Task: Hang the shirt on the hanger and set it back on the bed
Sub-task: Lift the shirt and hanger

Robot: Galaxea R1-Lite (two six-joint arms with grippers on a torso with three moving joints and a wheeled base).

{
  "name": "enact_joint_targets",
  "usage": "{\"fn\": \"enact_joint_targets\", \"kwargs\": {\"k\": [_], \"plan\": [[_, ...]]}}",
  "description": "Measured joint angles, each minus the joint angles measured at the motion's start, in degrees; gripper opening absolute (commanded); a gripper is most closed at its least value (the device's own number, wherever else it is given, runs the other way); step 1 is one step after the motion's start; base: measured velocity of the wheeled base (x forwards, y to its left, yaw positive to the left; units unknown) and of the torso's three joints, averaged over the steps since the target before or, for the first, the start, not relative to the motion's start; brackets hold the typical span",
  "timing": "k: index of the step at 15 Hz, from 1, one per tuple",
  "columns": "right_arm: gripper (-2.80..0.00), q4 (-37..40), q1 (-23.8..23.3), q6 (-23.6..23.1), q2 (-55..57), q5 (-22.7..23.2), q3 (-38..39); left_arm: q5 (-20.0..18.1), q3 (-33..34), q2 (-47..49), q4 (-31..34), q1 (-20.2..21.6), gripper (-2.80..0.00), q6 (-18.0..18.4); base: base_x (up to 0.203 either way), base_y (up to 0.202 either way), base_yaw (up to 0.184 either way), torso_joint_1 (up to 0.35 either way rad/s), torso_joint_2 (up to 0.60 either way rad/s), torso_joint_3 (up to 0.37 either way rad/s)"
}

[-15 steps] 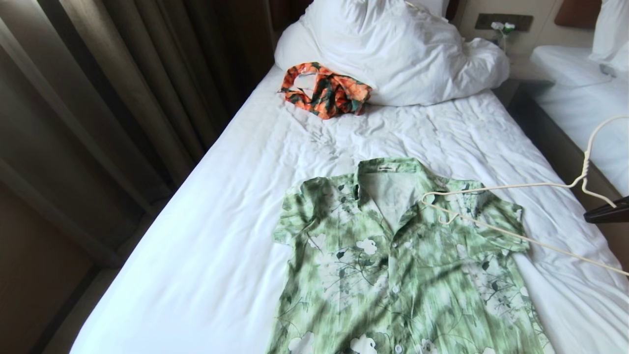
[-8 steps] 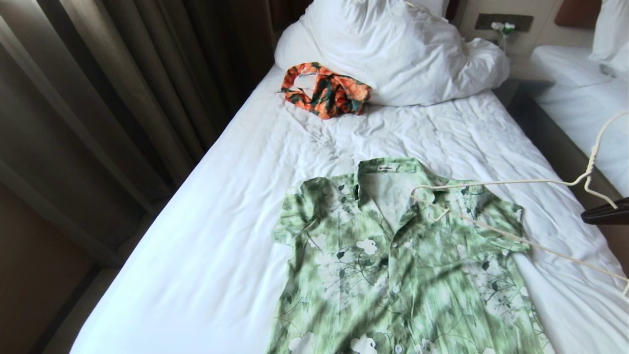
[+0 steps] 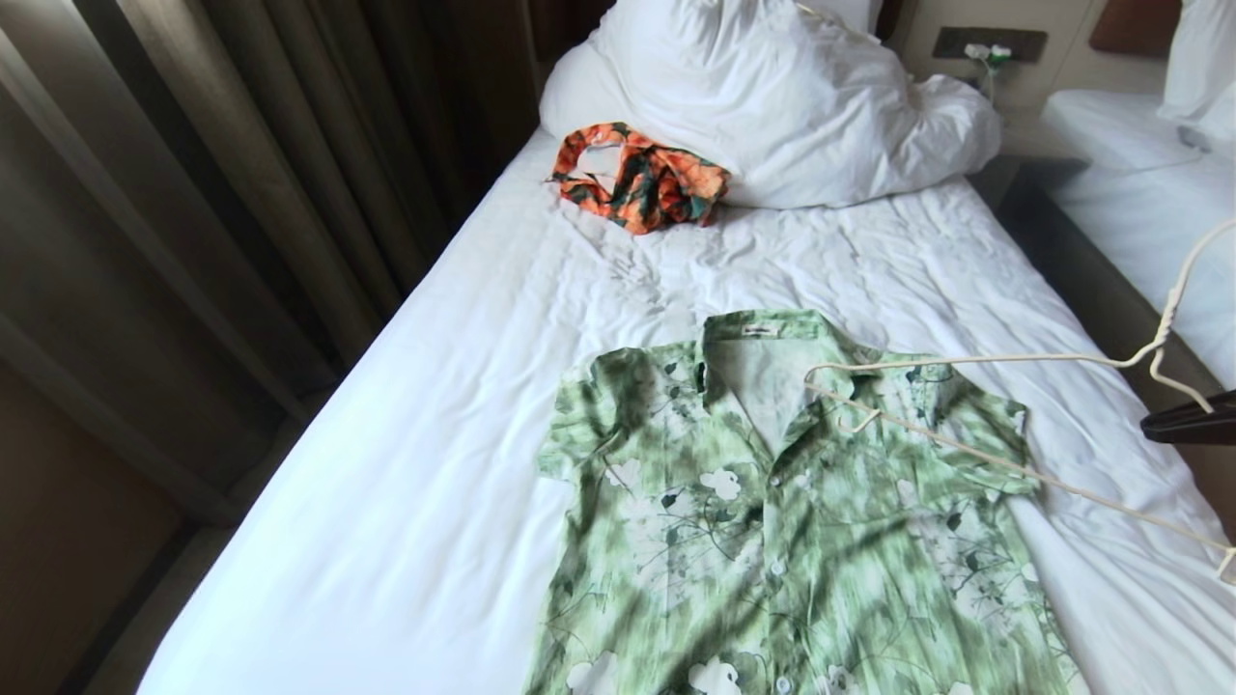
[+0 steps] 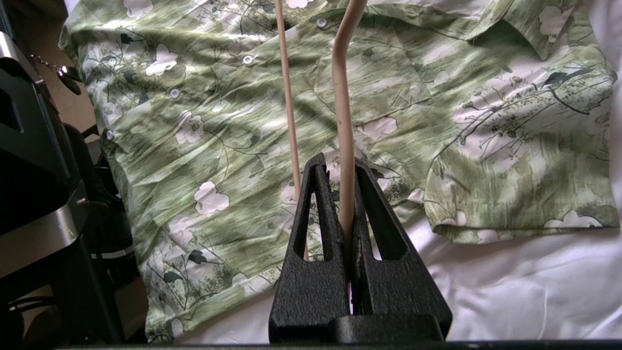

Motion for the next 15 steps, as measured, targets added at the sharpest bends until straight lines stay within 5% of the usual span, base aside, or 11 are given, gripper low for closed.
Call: {"fn": "enact_joint_targets", "kwargs": {"k": [7, 10, 15], "plan": [[-2.8, -6.67, 0.11, 0.69, -1.52, 3.58, 3.3, -11.18, -8.23, 21.95, -2.12, -4.68, -2.8, -1.94, 0.0, 0.0, 0.0, 0.0, 0.0, 0.0], [-2.8, -6.85, 0.07, 0.8, -2.05, 3.6, 3.12, -15.58, -11.73, 35.27, -8.18, -7.27, -2.8, -4.13, 0.0, 0.0, 0.0, 0.0, 0.0, 0.0], [-2.8, -7.22, 0.22, 2.06, -2.15, 3.63, 1.09, -17.23, -17.23, 57.75, -21.66, -14.16, -2.8, -8.21, 0.0, 0.0, 0.0, 0.0, 0.0, 0.0]]}}
